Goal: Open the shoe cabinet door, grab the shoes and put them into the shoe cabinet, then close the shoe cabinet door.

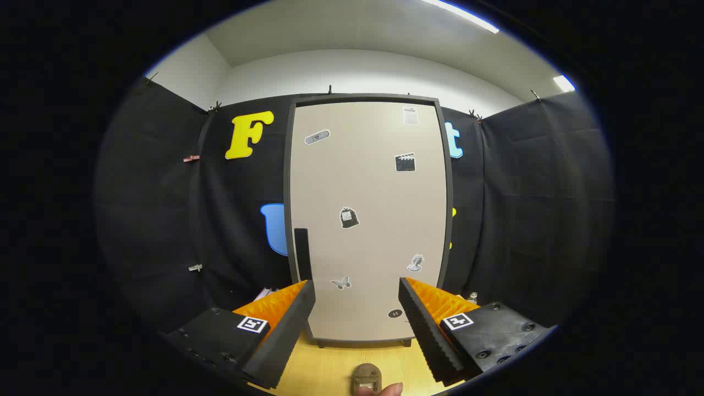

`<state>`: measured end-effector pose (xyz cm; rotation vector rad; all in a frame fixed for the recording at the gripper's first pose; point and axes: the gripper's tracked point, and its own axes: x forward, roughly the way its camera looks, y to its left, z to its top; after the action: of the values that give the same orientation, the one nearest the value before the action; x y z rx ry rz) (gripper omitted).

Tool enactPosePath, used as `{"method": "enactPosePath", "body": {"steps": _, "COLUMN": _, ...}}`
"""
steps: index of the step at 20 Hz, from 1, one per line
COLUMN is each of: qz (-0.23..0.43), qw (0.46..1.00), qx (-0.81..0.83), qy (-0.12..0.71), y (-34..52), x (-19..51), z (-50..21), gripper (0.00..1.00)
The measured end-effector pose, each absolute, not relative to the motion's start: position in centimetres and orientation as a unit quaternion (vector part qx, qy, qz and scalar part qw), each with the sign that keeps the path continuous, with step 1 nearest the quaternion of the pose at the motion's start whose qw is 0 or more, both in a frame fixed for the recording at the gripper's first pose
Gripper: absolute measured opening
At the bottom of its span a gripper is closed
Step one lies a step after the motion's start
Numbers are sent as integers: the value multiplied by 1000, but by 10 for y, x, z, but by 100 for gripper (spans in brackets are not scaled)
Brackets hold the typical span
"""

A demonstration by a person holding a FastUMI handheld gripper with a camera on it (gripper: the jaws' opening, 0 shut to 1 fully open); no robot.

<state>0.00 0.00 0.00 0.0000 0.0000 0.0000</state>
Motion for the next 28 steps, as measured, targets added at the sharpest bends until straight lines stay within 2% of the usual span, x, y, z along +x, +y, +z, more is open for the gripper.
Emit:
{"method": "enactPosePath", "body": {"steps": 19, "qz": 3, "qw": 1000, "qx": -4, "qy": -12, "y": 9, "x": 1, "z": 7, "gripper": 99}}
{"method": "enactPosePath", "body": {"steps": 28, "qz": 72, "qw": 997, "qx": 6, "qy": -41, "y": 79, "x": 24, "z": 27, "gripper": 99}}
